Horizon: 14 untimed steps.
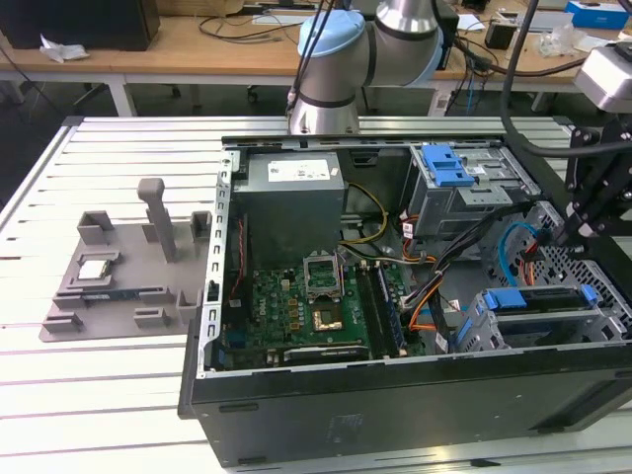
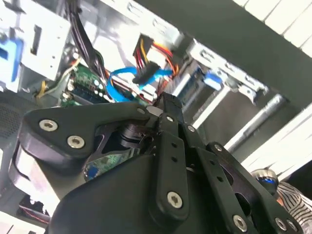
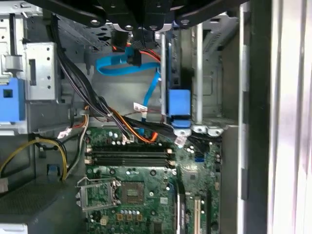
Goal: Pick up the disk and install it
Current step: 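Insert the first disk wire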
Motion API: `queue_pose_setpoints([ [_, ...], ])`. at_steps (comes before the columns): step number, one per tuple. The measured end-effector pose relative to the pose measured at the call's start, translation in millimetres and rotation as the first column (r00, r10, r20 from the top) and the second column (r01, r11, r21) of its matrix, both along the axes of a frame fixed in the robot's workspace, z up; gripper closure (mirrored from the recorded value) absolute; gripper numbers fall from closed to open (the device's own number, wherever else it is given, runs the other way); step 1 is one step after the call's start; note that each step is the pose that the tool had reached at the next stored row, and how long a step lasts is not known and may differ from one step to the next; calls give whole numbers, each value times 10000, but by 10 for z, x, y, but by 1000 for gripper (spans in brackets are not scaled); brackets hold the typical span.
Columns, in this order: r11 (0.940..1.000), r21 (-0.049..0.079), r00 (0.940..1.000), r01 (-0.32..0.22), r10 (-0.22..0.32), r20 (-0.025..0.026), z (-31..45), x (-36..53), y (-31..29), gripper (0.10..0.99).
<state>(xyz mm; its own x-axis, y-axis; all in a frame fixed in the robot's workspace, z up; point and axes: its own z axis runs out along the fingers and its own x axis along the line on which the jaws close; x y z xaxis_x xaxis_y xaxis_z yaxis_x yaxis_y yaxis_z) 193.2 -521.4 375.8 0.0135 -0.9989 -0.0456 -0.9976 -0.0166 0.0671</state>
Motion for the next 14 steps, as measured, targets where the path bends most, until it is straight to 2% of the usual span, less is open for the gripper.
queue_pose_setpoints([
  [1,10000,-2,10000,0,0,0,-9,16,43,980],
  [3,10000,-12,10000,0,0,0,-30,57,185,980],
  [9,10000,-14,10000,0,0,0,-31,60,201,973],
  [12,10000,-13,10000,0,0,0,-32,60,201,792],
  [13,10000,-13,10000,0,0,0,-32,60,202,792],
  [14,10000,-14,10000,0,0,0,-32,60,202,725],
])
